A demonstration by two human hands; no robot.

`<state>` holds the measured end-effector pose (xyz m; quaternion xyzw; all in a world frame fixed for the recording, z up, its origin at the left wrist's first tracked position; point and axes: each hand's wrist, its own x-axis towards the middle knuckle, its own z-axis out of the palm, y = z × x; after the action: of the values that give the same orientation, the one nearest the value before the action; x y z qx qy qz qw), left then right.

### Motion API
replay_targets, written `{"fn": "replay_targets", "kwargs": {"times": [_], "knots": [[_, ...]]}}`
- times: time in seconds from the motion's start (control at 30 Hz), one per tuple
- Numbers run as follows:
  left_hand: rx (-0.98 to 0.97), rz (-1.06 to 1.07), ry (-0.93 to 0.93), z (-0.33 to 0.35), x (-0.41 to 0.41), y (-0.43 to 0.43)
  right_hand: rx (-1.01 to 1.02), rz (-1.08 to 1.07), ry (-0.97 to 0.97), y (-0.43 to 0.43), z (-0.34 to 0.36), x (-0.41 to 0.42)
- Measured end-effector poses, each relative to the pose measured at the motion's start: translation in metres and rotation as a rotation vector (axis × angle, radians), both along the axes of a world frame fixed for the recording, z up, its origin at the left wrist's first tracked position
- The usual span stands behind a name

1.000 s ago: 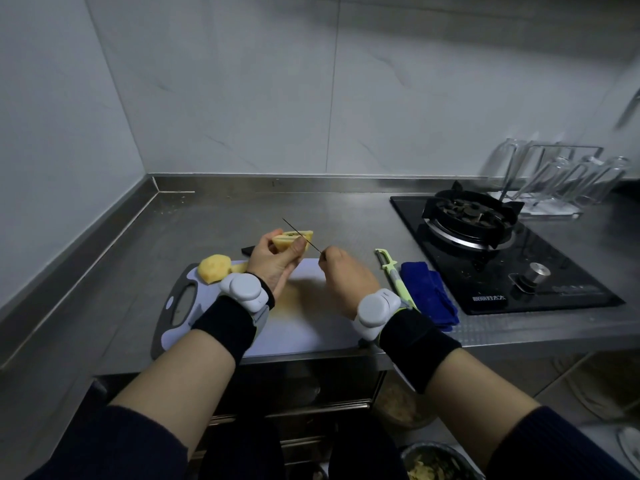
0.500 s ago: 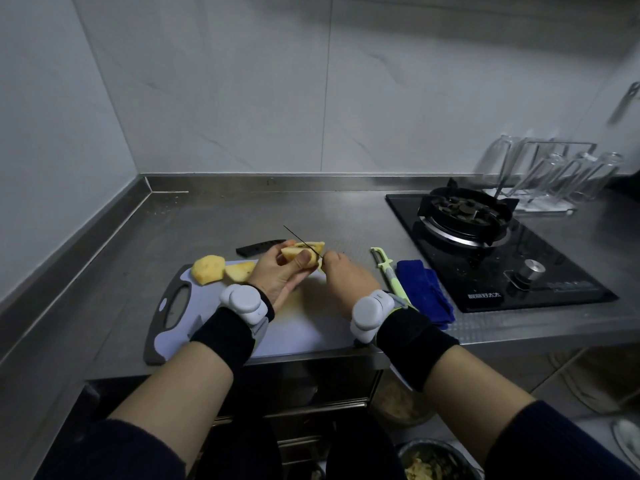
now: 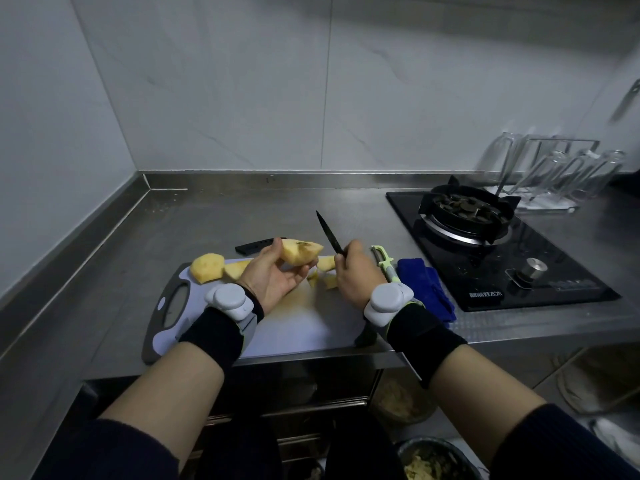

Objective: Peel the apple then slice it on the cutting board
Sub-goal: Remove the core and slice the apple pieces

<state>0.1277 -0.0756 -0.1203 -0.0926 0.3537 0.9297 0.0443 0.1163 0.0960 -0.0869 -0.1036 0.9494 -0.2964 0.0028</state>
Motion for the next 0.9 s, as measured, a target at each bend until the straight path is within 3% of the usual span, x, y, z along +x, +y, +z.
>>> {"fn": "replay_targets", "kwargs": {"times": [0.1,0.43,0.67,0.9], "knots": [[-0.019,-0.042,-0.065,0.003,0.003,0.002,-0.031,0.018,0.019,-0.001,-0.003,0.0],[-0.081,-0.186,0.142,-0.004,0.006,0.001,-0.093,0.057,0.014,-0.003,-0.002,-0.001],[-0.073,-0.231,0.084,0.0,0.008,-0.001,-0.082,0.099,0.022,-0.004,-0.002,0.003],[-0.029,-0.22,0.156,0.001,0.01,0.001,-0.079,0.13,0.027,-0.007,-0.003,0.001]]}}
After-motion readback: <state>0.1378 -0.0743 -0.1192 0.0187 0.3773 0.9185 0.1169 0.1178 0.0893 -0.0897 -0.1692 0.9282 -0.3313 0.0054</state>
